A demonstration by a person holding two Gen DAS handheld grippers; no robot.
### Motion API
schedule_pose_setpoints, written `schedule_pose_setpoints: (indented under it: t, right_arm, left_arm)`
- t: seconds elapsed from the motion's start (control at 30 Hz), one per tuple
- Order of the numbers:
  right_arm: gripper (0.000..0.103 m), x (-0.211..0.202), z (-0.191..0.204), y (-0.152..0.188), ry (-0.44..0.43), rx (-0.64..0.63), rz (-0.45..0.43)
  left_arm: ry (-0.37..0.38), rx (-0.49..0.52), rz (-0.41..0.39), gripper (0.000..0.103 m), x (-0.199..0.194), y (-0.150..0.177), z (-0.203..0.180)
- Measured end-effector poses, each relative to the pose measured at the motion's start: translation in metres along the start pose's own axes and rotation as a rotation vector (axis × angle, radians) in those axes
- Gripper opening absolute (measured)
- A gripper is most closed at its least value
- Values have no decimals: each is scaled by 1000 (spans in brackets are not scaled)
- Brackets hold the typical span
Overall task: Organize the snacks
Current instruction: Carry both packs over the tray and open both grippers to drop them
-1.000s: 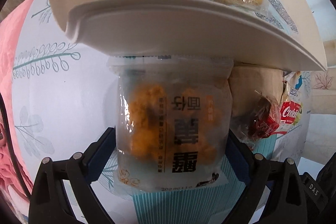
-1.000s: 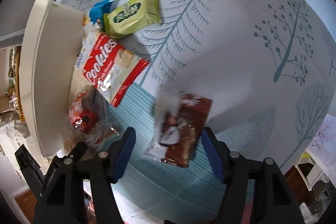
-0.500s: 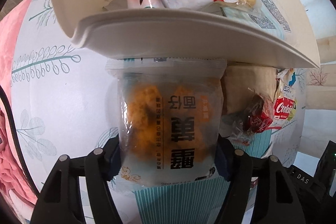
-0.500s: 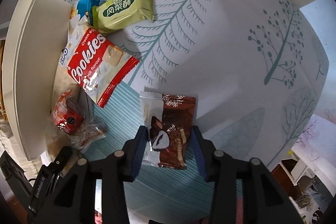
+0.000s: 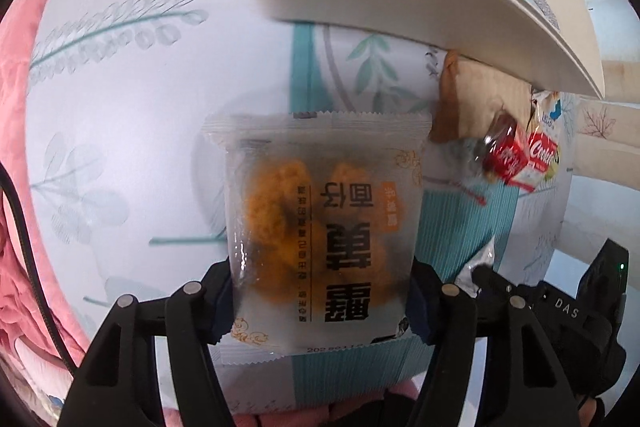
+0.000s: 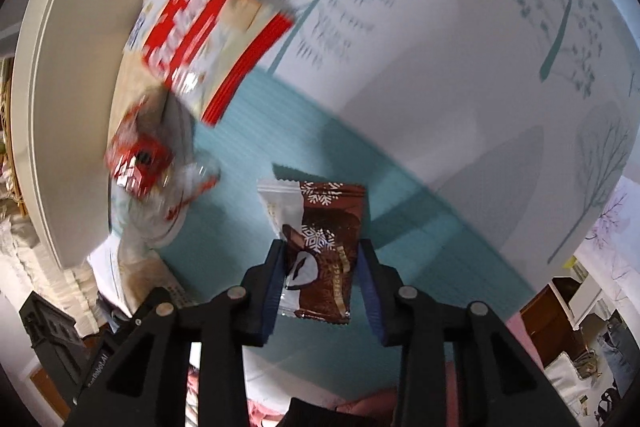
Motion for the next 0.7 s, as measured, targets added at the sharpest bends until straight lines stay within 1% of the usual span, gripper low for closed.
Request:
schedule_pose_setpoints:
  t: [0.17,0.23,0.3,0.4,0.5,0.53,0.7]
  right_arm:
    - [35,-1,24,18,3,-94,11]
    - [35,-3,39,25,6,-146,7]
    - [35,-6,56,31,5,-205,-4]
    - [35,-15,78,41,-6,-302,-30]
    - [35,-25,101,51,-17,-401,-74]
    - [35,-31,106,57,-23,-432,-92]
    - [35,-58,136,65,-52,-565,-203]
  left_arm:
    - [-4,-13,-16,66,-17,14,18]
    - [0,-22,-24,66,-28,26,25]
    - [2,-33,-21,66,-34,33,29]
    - [27,-57,-14,66,-50,47,35]
    - [38,-71,-31,66,-67,52,41]
    - [41,-68,-49,66,-76,52,40]
    - [37,-23,-136,66,-120,48,29]
Point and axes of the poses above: each gripper's, at about its wrist camera, not at the fingertips, and x roughly the way its jaws point, z to its left, y to its underside, the point moved 4 cm from there along x, roughly the way its jaws point, and after that the axes turned 1 degree about y, right-handed, at the moved point
